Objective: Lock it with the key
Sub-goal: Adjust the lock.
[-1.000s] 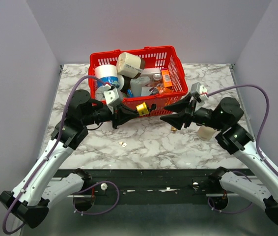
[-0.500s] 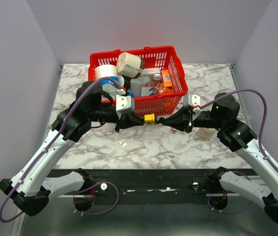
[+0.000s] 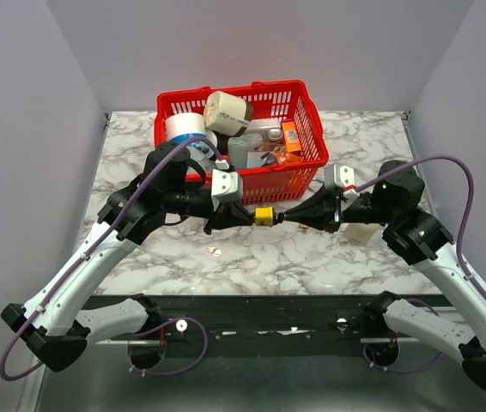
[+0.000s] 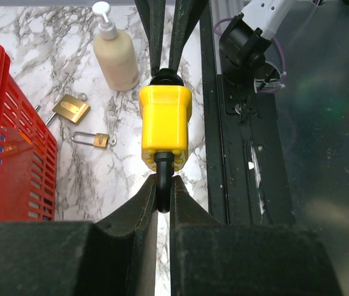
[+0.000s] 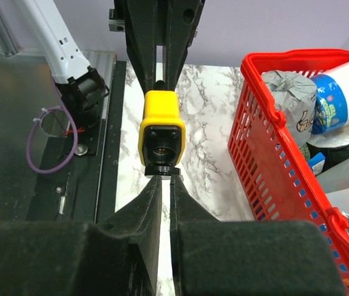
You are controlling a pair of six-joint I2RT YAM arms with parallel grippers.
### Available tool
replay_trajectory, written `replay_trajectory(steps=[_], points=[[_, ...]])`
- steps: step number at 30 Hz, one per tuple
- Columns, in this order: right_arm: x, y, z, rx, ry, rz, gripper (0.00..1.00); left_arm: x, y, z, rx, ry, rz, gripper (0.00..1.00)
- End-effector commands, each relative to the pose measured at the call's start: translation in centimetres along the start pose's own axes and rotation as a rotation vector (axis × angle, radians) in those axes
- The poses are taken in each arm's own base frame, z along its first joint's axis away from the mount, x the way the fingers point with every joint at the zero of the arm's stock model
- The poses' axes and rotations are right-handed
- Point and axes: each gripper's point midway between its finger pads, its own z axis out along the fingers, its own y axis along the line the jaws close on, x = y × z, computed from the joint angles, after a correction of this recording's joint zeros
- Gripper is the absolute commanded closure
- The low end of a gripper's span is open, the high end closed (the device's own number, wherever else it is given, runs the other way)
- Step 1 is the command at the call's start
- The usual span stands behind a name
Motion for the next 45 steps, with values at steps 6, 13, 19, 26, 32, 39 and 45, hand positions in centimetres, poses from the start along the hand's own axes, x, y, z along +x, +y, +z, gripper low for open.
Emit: replay_trajectory(steps=[6, 13, 19, 26, 32, 39, 45], points=[[-0.5, 0.8, 0.0, -0.052, -0.008, 0.007, 0.82, -2.7, 0.0, -0.1, 0.005, -0.068, 0.058, 1.00], [-1.1, 0.8, 0.3, -0.068, -0.023, 0.026, 0.82, -2.7, -0.1, 0.5, 0.020, -0.060, 0.051, 1.00], [-0.7, 1.4, 0.4, -0.099, -0.025, 0.073, 0.81, -2.2, 0.0, 1.0, 0.024, -0.029, 0.017, 1.00], [-0.2, 2.2, 0.7, -0.131, -0.019, 0.099, 0.81, -1.7, -0.9, 1.8, 0.071, 0.010, 0.025, 1.00], [0.5, 2.5, 1.0, -0.159, -0.005, 0.096, 0.82, -1.7, -1.6, 2.4, 0.101, 0.025, 0.044, 1.00], [0.5, 2.9, 1.9, -0.172, -0.010, 0.090, 0.83, -2.9, -1.3, 3.2, 0.114, -0.017, 0.009, 1.00], [0.2, 3.0, 2.6, -0.173, -0.037, 0.107, 0.83, -3.3, -1.5, 3.9, 0.137, -0.038, -0.017, 1.00]])
